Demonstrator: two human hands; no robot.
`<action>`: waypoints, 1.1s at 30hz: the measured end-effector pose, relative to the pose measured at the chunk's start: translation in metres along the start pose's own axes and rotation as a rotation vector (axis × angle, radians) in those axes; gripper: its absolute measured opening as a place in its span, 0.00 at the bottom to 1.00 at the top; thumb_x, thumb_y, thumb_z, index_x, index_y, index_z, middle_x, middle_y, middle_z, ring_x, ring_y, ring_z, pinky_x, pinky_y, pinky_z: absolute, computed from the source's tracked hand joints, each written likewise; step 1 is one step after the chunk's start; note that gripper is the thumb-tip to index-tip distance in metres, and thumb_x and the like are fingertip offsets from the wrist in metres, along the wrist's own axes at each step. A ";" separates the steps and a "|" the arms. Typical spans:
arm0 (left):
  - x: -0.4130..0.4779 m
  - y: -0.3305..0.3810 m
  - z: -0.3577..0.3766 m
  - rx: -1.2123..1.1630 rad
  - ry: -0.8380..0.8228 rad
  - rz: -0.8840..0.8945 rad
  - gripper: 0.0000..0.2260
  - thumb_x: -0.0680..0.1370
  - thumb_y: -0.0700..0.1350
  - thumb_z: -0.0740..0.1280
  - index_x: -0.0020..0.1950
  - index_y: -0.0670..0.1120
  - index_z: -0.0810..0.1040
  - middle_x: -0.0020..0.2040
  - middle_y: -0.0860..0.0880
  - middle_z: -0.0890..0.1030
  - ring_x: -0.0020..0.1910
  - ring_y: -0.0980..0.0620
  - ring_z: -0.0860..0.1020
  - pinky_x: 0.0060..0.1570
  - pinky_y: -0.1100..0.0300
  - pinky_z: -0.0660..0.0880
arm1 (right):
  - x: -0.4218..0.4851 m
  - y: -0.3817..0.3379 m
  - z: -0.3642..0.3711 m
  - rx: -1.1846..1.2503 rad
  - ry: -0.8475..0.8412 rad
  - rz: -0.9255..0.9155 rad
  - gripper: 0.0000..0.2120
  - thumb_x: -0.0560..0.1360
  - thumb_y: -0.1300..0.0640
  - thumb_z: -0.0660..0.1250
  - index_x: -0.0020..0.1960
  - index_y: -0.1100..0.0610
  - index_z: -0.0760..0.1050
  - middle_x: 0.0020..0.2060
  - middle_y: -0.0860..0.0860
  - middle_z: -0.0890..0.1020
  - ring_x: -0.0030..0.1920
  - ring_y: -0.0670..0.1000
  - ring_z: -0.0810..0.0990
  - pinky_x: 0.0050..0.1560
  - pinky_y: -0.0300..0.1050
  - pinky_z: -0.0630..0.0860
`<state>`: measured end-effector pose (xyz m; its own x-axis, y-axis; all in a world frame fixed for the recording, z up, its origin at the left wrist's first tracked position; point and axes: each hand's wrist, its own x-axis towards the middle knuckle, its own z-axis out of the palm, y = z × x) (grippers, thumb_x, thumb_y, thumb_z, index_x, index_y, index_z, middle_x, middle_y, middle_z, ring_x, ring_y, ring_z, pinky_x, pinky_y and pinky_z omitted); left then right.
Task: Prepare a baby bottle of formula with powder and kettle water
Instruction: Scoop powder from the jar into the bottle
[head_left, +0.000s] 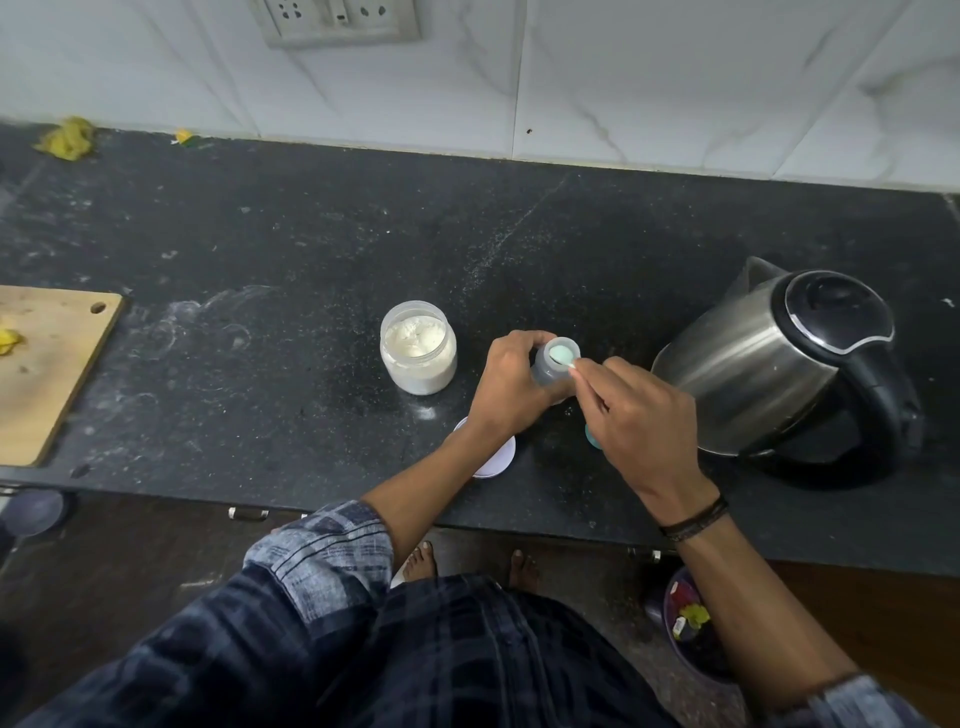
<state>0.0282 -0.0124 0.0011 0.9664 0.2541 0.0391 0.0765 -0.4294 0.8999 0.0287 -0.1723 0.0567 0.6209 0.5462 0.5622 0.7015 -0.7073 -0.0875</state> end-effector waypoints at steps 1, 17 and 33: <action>0.000 0.000 0.000 0.004 0.001 0.000 0.19 0.69 0.44 0.82 0.57 0.43 0.82 0.52 0.50 0.83 0.48 0.59 0.80 0.47 0.72 0.74 | -0.001 0.000 0.000 -0.004 0.001 -0.012 0.01 0.77 0.65 0.75 0.47 0.62 0.85 0.29 0.53 0.75 0.25 0.52 0.71 0.21 0.45 0.67; 0.000 -0.004 0.001 0.043 0.021 0.047 0.19 0.69 0.42 0.82 0.57 0.41 0.82 0.52 0.52 0.81 0.49 0.60 0.76 0.50 0.70 0.72 | -0.011 0.004 0.006 -0.017 0.033 -0.075 0.03 0.78 0.64 0.74 0.51 0.63 0.86 0.30 0.52 0.76 0.25 0.50 0.71 0.24 0.43 0.65; 0.001 -0.005 0.001 0.035 -0.012 -0.018 0.23 0.67 0.47 0.84 0.58 0.44 0.82 0.53 0.53 0.80 0.50 0.69 0.75 0.49 0.78 0.67 | -0.012 0.002 0.007 0.306 0.141 0.271 0.02 0.78 0.65 0.75 0.49 0.62 0.87 0.33 0.54 0.83 0.29 0.54 0.78 0.28 0.51 0.78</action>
<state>0.0286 -0.0105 -0.0036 0.9676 0.2520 0.0181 0.1019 -0.4549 0.8847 0.0254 -0.1775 0.0445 0.7578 0.2776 0.5904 0.6045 -0.6393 -0.4753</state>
